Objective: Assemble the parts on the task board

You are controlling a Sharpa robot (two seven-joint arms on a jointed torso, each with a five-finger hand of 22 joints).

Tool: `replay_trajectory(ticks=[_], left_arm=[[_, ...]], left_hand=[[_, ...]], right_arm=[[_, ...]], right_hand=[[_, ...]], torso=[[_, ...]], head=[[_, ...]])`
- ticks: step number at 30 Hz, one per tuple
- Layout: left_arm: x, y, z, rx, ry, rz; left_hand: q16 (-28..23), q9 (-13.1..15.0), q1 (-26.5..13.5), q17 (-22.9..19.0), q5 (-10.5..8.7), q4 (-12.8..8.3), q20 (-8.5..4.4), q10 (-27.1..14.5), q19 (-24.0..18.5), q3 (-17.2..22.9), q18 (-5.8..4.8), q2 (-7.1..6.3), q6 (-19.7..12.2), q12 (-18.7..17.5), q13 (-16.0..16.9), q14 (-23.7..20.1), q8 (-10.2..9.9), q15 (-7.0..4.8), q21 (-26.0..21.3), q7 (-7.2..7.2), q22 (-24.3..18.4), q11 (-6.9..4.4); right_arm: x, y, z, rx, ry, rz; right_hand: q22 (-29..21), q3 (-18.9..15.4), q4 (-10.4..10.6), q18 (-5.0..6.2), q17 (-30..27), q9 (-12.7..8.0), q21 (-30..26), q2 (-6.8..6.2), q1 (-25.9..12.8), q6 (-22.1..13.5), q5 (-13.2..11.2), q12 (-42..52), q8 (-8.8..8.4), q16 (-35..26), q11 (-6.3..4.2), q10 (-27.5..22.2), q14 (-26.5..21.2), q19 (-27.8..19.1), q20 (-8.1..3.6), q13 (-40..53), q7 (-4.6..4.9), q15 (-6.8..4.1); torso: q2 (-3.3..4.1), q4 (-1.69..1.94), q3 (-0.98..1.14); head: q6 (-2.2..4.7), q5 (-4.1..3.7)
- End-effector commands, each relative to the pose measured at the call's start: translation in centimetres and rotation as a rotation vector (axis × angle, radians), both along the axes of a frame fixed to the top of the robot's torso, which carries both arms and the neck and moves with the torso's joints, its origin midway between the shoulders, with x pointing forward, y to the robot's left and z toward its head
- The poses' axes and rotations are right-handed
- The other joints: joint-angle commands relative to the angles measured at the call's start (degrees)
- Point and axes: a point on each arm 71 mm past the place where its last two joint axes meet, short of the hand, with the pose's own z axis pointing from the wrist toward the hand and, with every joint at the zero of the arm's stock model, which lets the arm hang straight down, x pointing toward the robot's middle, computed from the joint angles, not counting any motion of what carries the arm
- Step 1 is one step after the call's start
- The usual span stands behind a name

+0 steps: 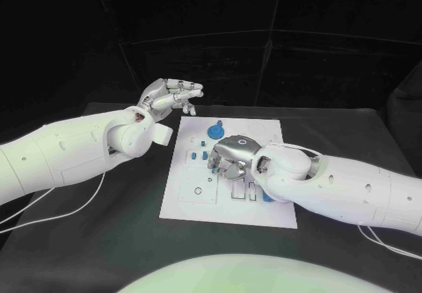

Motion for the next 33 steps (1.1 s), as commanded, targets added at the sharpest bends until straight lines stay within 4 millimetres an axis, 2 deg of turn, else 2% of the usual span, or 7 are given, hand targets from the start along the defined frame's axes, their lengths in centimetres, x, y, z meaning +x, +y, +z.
replay_trajectory(ticks=[1, 18, 33], left_arm=[[0.0, -0.2, 0.2, -0.015, -0.009, -0.003], [0.1, -0.2, 0.2, -0.013, -0.004, -0.005], [0.1, -0.2, 0.1, -0.012, 0.0, -0.007]], left_hand=[[-0.34, -0.03, 0.43, -0.05, 0.03, -0.32, -0.37, 0.01, -0.11, -0.07, 0.79, 0.12, 0.12, 0.39, -0.01, -0.58, 0.37, 0.01, -0.37, 0.34, -0.06, -0.02], [-0.34, -0.03, 0.44, -0.1, 0.03, -0.34, -0.37, 0.01, -0.08, -0.09, 0.79, 0.13, 0.12, 0.45, -0.02, -0.58, 0.4, 0.02, -0.41, 0.35, -0.09, -0.01], [-0.34, -0.05, 0.4, -0.15, 0.03, -0.33, -0.36, -0.03, -0.06, -0.15, 0.78, 0.09, 0.09, 0.5, -0.03, -0.58, 0.42, 0.04, -0.46, 0.38, -0.14, 0.02]], right_arm=[[-0.2, 0.5, -0.3, -0.029, -0.003, 0.031], [-0.8, 1.2, -1.2, -0.045, 0.014, 0.051], [-0.6, 1.4, -1.7, -0.081, 0.003, 0.039]], right_hand=[[0.02, 0.23, 0.01, -0.06, 15.1, 0.0, 0.12, -0.52, -0.27, 0.0, 0.21, 0.15, -0.31, 0.14, 0.39, -0.04, 6.16, 0.18, -0.04, 0.09, 0.32, -0.12], [0.09, 0.14, 0.05, -0.07, 15.1, -0.01, 0.17, -0.63, -0.63, -0.08, 0.13, 0.11, -0.32, 0.14, 0.45, -0.12, 6.16, 0.19, 0.0, 0.1, 0.39, -0.06], [0.08, 0.11, 0.03, -0.07, 15.1, -0.01, 0.18, -0.66, -0.72, -0.1, 0.1, 0.09, -0.32, 0.14, 0.45, -0.14, 6.16, 0.18, 0.02, 0.11, 0.39, -0.04]], torso=[[0.01, -0.04, 0.0], [0.0, -0.1, 0.01], [0.0, -0.08, -0.02]], head=[[-0.26, 0.35], [-0.94, 1.13], [-1.19, 1.18]])
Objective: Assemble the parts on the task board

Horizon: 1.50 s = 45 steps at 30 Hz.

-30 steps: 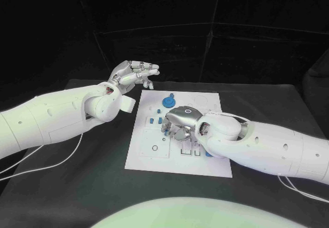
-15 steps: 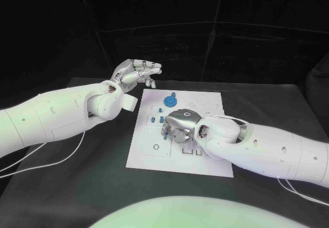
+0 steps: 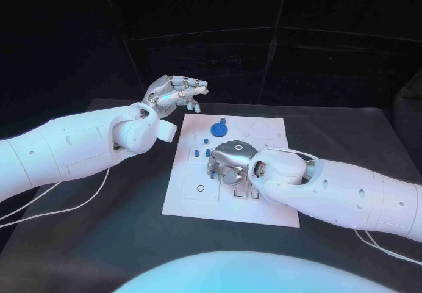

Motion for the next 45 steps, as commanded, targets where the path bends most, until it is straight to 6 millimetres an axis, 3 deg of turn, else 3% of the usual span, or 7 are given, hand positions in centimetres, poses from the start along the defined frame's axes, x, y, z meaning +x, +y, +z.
replay_trajectory(ticks=[1, 17, 27, 31, 39, 45], left_arm=[[0.0, -0.1, 0.2, -0.011, -0.003, -0.008], [0.0, 0.0, 0.1, -0.011, 0.004, -0.015], [0.2, 0.5, 0.0, -0.007, 0.009, -0.012], [0.2, 0.5, 0.0, -0.006, 0.01, -0.011], [0.2, 0.5, 0.0, -0.006, 0.012, -0.014], [0.2, 0.6, 0.0, -0.006, 0.009, -0.01]], left_hand=[[-0.34, -0.04, 0.4, -0.05, 0.03, -0.33, -0.36, -0.03, -0.06, -0.15, 0.79, 0.09, 0.09, 0.24, -0.03, -0.37, 0.2, -0.17, -0.24, 0.38, -0.05, 0.02], [-0.36, -0.06, 0.35, -0.13, 0.03, -0.33, -0.35, -0.12, -0.04, -0.22, 0.78, 0.06, 0.02, 0.29, -0.04, -0.39, 0.21, -0.14, -0.32, 0.42, -0.12, 0.05], [-0.37, -0.08, 0.25, -0.2, 0.03, -0.3, -0.33, -0.2, -0.03, -0.33, 0.76, -0.02, -0.05, 0.34, -0.06, -0.42, 0.22, -0.11, -0.39, 0.45, -0.18, 0.09], [-0.37, -0.08, 0.25, -0.2, 0.03, -0.3, -0.33, -0.2, -0.03, -0.33, 0.76, -0.02, -0.05, 0.34, -0.06, -0.42, 0.22, -0.11, -0.39, 0.45, -0.18, 0.09], [-0.39, -0.09, 0.19, -0.28, 0.03, -0.3, -0.32, -0.29, -0.02, -0.43, 0.76, -0.1, -0.13, 0.4, -0.08, -0.46, 0.23, -0.09, -0.47, 0.47, -0.25, 0.11], [-0.39, -0.09, 0.19, -0.28, 0.03, -0.3, -0.32, -0.29, -0.02, -0.43, 0.76, -0.1, -0.13, 0.4, -0.08, -0.46, 0.23, -0.09, -0.47, 0.47, -0.25, 0.11]], right_arm=[[0.1, 0.0, -0.2, -0.036, -0.013, -0.003], [-0.5, 0.2, -0.9, -0.08, -0.008, 0.014], [-0.3, 0.1, -0.7, -0.039, -0.019, 0.005], [-0.2, 0.0, -0.5, -0.004, -0.032, -0.004], [-0.1, -0.8, 0.3, 0.099, -0.069, -0.037], [-0.3, -3.4, 0.8, 0.128, -0.058, -0.093]], right_hand=[[0.04, 0.12, 0.04, -0.07, 15.07, 0.09, 0.18, -0.37, -0.43, -0.03, 0.1, 0.3, -0.31, 0.14, 0.35, -0.04, 6.16, 0.18, 0.02, 0.08, 0.47, -0.04], [-0.3, -1.52, 0.26, 0.0, 15.07, 0.05, 0.04, -1.43, -2.28, -0.53, 0.64, 0.0, -0.37, 0.14, 0.44, -0.56, 6.16, -0.07, 0.22, 0.06, 0.47, 0.1], [-2.12, -4.1, 1.12, 0.27, 15.07, -0.29, -0.99, -3.12, -4.62, -4.79, 0.68, -1.8, -0.64, 0.14, 1.68, -4.47, 6.16, -1.01, 1.02, -0.17, 1.55, 1.11], [-4.61, -5.78, 1.4, 0.75, 15.07, -0.3, -2.4, -3.76, -5.07, -7.65, -0.24, -2.39, -0.64, 0.14, 2.0, -6.83, 6.16, -2.13, 1.4, -0.1, 1.31, 1.42], [-5.62, -7.32, 1.57, 0.9, 15.07, -0.17, -3.07, -3.44, -4.63, -9.6, 0.54, -1.94, -0.47, 0.14, 2.14, -8.12, 6.16, -2.42, 1.5, 0.02, 1.48, 1.49], [-5.46, -7.4, 1.55, 0.87, 15.07, 0.01, -2.99, -2.93, -4.13, -9.01, 1.14, -1.23, -0.13, 0.14, 2.04, -7.71, 6.16, -2.2, 1.47, 0.09, 1.4, 1.43]], torso=[[0.0, 0.02, -0.02], [0.0, 0.01, -0.02], [-0.02, 0.0, -0.02], [-0.03, 0.01, -0.02], [-0.05, -0.03, 0.03], [-0.17, -0.16, -0.12]], head=[[-0.08, -0.01], [-0.27, 0.07], [-0.18, 0.01], [-0.14, -0.01], [0.25, -0.28], [0.89, -0.92]])
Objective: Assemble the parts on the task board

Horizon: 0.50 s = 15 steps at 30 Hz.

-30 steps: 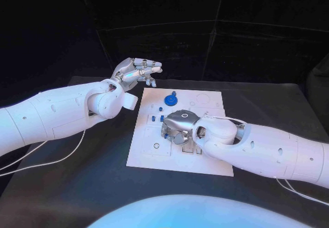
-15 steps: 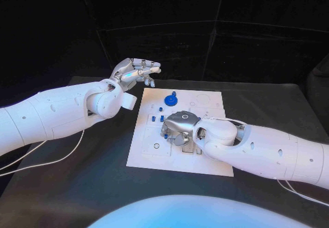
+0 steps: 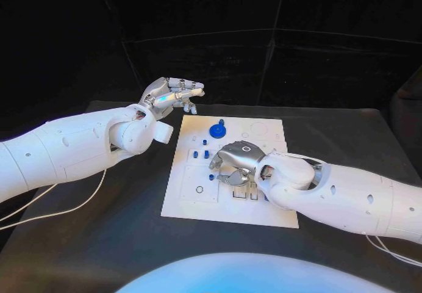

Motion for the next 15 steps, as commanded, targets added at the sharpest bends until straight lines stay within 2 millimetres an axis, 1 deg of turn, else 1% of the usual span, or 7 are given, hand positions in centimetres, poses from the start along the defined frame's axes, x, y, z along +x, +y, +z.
replay_trajectory(ticks=[1, 3, 4, 8, 10, 14, 15], left_arm=[[0.0, 0.0, 0.2, -0.011, -0.006, -0.006], [0.0, 0.1, 0.2, -0.011, -0.01, -0.002], [0.0, 0.1, 0.2, -0.011, -0.011, -0.001], [-0.1, 0.1, 0.3, -0.012, -0.013, 0.0], [-0.1, 0.1, 0.3, -0.013, -0.014, -0.001], [-0.2, 0.0, 0.3, -0.015, -0.016, -0.003], [-0.2, 0.0, 0.3, -0.015, -0.016, -0.003]], left_hand=[[-0.39, -0.09, 0.19, -0.05, 0.03, -0.14, -0.31, -0.29, -0.02, -0.27, 0.76, -0.1, -0.12, 0.4, -0.08, -0.46, 0.24, -0.08, -0.12, 0.47, -0.05, 0.11], [-0.4, -0.1, 0.29, -0.13, 0.04, -0.22, -0.31, -0.33, 0.0, -0.27, 0.76, -0.06, -0.15, 0.49, -0.08, -0.49, 0.28, -0.08, -0.2, 0.45, -0.12, 0.09], [-0.4, -0.09, 0.35, -0.15, 0.04, -0.25, -0.31, -0.33, 0.0, -0.25, 0.77, -0.04, -0.15, 0.52, -0.08, -0.49, 0.3, -0.09, -0.22, 0.44, -0.14, 0.08], [-0.4, -0.09, 0.35, -0.15, 0.04, -0.25, -0.31, -0.33, 0.0, -0.25, 0.77, -0.04, -0.15, 0.52, -0.08, -0.49, 0.3, -0.09, -0.22, 0.44, -0.14, 0.08], [-0.4, -0.09, 0.35, -0.15, 0.04, -0.25, -0.31, -0.33, 0.0, -0.25, 0.77, -0.04, -0.15, 0.52, -0.08, -0.49, 0.3, -0.09, -0.22, 0.44, -0.14, 0.08], [-0.4, -0.09, 0.35, -0.15, 0.04, -0.25, -0.31, -0.33, 0.0, -0.25, 0.77, -0.04, -0.15, 0.52, -0.08, -0.49, 0.3, -0.09, -0.22, 0.44, -0.14, 0.08], [-0.4, -0.09, 0.36, -0.16, 0.04, -0.26, -0.31, -0.33, 0.01, -0.25, 0.77, -0.03, -0.15, 0.53, -0.08, -0.49, 0.31, -0.09, -0.22, 0.44, -0.14, 0.08]], right_arm=[[0.2, -1.6, 0.9, 0.06, 0.002, -0.059], [0.6, -2.8, 1.3, 0.036, 0.013, -0.097], [0.9, -3.4, 1.5, 0.021, 0.017, -0.116], [2.0, -5.5, 2.5, -0.018, 0.018, -0.177], [2.6, -6.5, 3.1, -0.032, 0.013, -0.208], [3.2, -7.9, 3.6, -0.06, 0.014, -0.246], [3.3, -8.0, 3.7, -0.064, 0.016, -0.251]], right_hand=[[0.16, -0.42, -0.07, 0.85, 15.09, 0.1, -0.11, 0.1, 0.29, 0.47, 0.35, 0.55, 0.25, 0.14, -0.13, 0.08, 6.06, -0.09, -0.16, 0.1, -0.17, 0.25], [0.17, -0.67, -0.02, 0.84, 15.09, 0.12, -0.11, -0.07, 0.2, 0.65, 0.44, 0.71, 0.3, 0.14, -0.21, 0.07, 6.06, -0.04, -0.15, 0.07, -0.37, 0.19], [0.17, -0.89, 0.04, 0.84, 15.09, 0.14, -0.11, -0.24, 0.07, 0.77, 0.48, 0.77, 0.34, 0.14, -0.21, 0.0, 6.06, -0.01, -0.15, 0.05, -0.33, 0.18], [0.15, -2.01, 0.22, 0.82, 15.09, 0.08, -0.13, -0.98, -0.33, 0.62, 0.4, 0.92, 0.17, 0.14, -0.26, -0.52, 6.06, 0.08, -0.13, -0.01, -0.66, 0.15], [0.12, -2.88, 0.42, 0.82, 15.09, 0.03, -0.16, -1.25, -0.51, 0.35, 0.28, 1.13, 0.03, 0.14, -0.3, -0.73, 6.06, 0.13, -0.11, 0.01, -1.08, 0.12], [0.03, -4.73, 0.77, 0.84, 15.09, -0.05, -0.25, -1.3, -0.35, -0.45, 0.01, 1.33, -0.12, 0.14, -0.74, -1.6, 6.06, 0.25, -0.35, -0.02, -1.53, -0.23], [0.01, -5.38, 0.88, 0.83, 15.09, -0.05, -0.28, -1.24, -0.22, -0.67, -0.05, 1.32, -0.11, 0.14, -0.83, -2.01, 6.06, 0.29, -0.44, -0.03, -1.58, -0.31]], torso=[[-0.1, -0.14, -0.09], [-0.11, -0.26, -0.13], [-0.16, -0.43, -0.2], [-0.22, -0.54, -0.3], [-0.24, -0.63, -0.35], [-0.21, -0.64, -0.37], [-0.2, -0.61, -0.33]], head=[[0.53, -0.55], [0.87, -0.85], [0.99, -0.92], [1.13, -1.33], [1.3, -1.45], [1.5, -1.63], [1.52, -1.65]])
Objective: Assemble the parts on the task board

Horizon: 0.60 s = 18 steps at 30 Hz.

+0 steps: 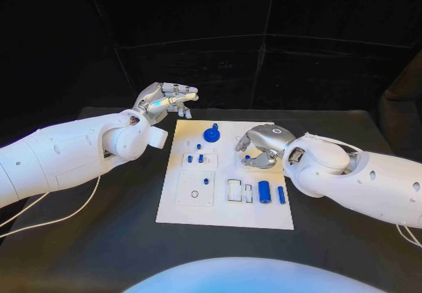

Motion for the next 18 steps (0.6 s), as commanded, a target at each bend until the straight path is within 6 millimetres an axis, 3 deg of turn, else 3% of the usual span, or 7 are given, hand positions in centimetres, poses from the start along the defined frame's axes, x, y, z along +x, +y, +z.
replay_trajectory(ticks=[1, 5, 18], left_arm=[[-0.04, -0.13, 0.26, -0.013, -0.014, -0.004], [-0.06, -0.23, 0.24, -0.012, -0.011, -0.004], [0.0, -0.08, 0.19, -0.009, -0.007, -0.002]], left_hand=[[-0.18, -0.09, 0.44, -0.11, 0.04, -0.15, -0.31, -0.33, 0.03, -0.06, 0.77, 0.03, 0.08, 0.41, -0.08, -0.49, 0.36, -0.1, -0.27, 0.22, -0.1, 0.07], [-0.18, -0.08, 0.45, -0.13, 0.04, -0.14, -0.31, -0.32, 0.04, -0.05, 0.77, 0.08, 0.1, 0.45, -0.08, -0.49, 0.39, -0.1, -0.29, 0.22, -0.12, 0.07], [-0.18, -0.08, 0.45, -0.13, 0.04, -0.14, -0.31, -0.32, 0.04, -0.05, 0.77, 0.08, 0.1, 0.45, -0.08, -0.49, 0.39, -0.1, -0.29, 0.22, -0.12, 0.07]], right_arm=[[0.34, -0.64, -0.26, -0.041, 0.051, -0.05], [0.73, -1.09, -0.41, -0.062, 0.069, -0.065], [0.89, -0.58, -1.05, -0.121, 0.125, -0.049]], right_hand=[[-0.15, -1.28, 0.24, 0.83, 15.09, -0.07, -0.31, -0.28, 0.16, -0.44, -0.49, 0.22, -0.12, 0.14, -0.13, -1.02, 6.06, 0.28, -0.47, -0.1, -0.22, -0.37], [-0.32, -2.27, 0.44, 0.84, 15.09, -0.04, -0.43, 0.11, 0.64, -0.58, -0.76, 0.28, -0.08, 0.14, -0.14, -1.68, 6.06, 0.3, -0.57, -0.09, -0.35, -0.43], [-0.41, -3.32, 0.66, 0.82, 15.09, 0.11, -0.53, 1.66, 2.15, 0.48, -0.26, 2.4, 0.27, 0.14, -0.08, 0.9, 6.06, 0.51, -0.38, 0.07, -0.32, -0.22]], torso=[[0.0, -0.03, 0.0], [0.02, 0.18, -0.01], [0.05, 0.02, 0.04]], head=[[0.12, -0.13], [0.1, -0.48], [-0.09, -0.15]])
